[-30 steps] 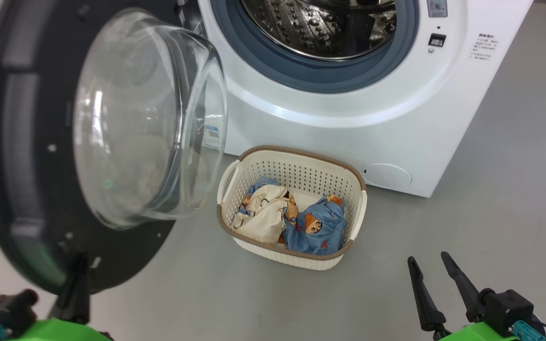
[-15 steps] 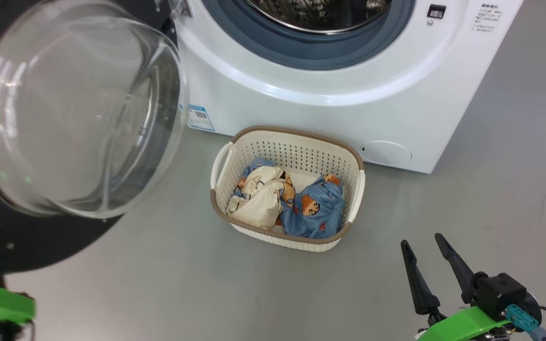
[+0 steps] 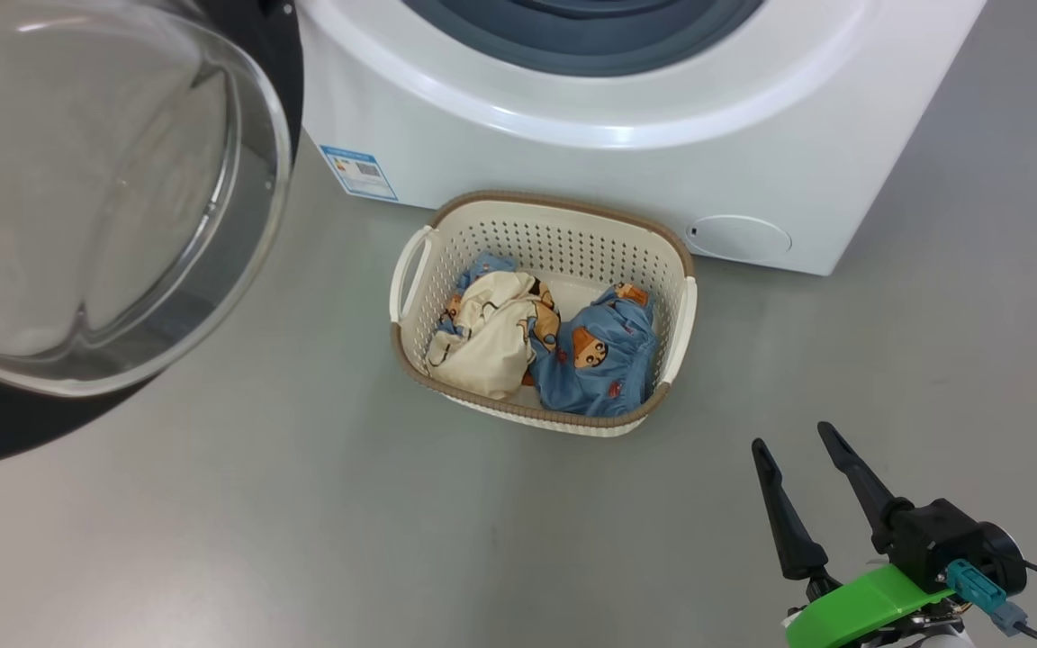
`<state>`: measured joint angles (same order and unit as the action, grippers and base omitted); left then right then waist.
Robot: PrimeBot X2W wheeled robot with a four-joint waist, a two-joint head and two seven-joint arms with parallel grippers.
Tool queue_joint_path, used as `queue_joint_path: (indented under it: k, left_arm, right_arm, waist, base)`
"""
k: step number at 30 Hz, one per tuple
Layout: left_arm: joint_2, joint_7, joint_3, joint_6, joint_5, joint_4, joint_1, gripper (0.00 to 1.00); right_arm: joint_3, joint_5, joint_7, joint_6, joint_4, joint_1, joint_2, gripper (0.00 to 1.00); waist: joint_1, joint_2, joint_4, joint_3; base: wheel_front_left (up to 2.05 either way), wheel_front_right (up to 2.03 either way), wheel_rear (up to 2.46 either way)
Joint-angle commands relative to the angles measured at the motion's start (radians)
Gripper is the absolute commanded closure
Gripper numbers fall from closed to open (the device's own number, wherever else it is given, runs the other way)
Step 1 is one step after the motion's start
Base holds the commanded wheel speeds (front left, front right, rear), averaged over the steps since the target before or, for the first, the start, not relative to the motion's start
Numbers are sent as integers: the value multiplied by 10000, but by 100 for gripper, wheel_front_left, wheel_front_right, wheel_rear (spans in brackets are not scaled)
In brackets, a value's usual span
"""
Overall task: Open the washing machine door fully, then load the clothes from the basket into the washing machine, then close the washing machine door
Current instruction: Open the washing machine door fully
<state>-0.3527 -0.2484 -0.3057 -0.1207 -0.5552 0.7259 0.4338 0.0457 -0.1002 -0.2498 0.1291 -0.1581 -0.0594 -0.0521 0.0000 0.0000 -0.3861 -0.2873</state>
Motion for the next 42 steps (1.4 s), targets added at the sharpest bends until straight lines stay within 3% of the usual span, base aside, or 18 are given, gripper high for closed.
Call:
queue_joint_path:
  k: [1, 8, 17, 25, 30, 38, 40, 42]
  left_arm:
    - [-822, -132, -568, -30, 182, -15, 418, 100]
    - [-880, -133, -856, -93, 753, 303, 784, 100]
    - [-580, -133, -790, -97, 923, -908, 230, 100]
    - [129, -133, -1076, -98, 1407, -3266, -709, 100]
    - [627, -133, -616, -99, 1316, -5018, -1422, 100]
    - [978, -133, 60, -99, 1256, -6546, -2481, 100]
    - [1041, -133, 227, -99, 1236, -6790, -2767, 96]
    - [1098, -133, 382, -99, 1231, -6956, -3067, 84]
  right_arm:
    - [296, 139, -62, 16, 217, -242, 18, 0]
    - [283, 176, -15, 16, 279, -311, 18, 0]
    - [236, -310, -87, 16, 60, -229, 18, 0]
    - [279, -799, -116, 16, 48, 60, 19, 0]
    - [329, -1075, -118, 16, 173, 324, 19, 0]
    - [415, -1241, -119, 16, 398, 504, 19, 0]
    - [425, -1244, -119, 16, 481, 530, 19, 0]
    - [418, -1246, -119, 16, 572, 556, 19, 0]
  waist:
    - [0, 0, 95, -150]
    - [0, 0, 210, -273]
    - [0, 0, 333, 233]
    - [0, 0, 565, 883]
    - [0, 0, 850, 1271]
    - [0, 0, 1454, 1573]
    - [0, 0, 1652, 1618]
    - [0, 0, 1867, 1673]
  base:
    - [0, 0, 0]
    - [0, 0, 0]
    - [0, 0, 0]
    - [0, 0, 0]
    - [0, 0, 0]
    - [0, 0, 0]
    - [0, 0, 0]
    - [0, 0, 0]
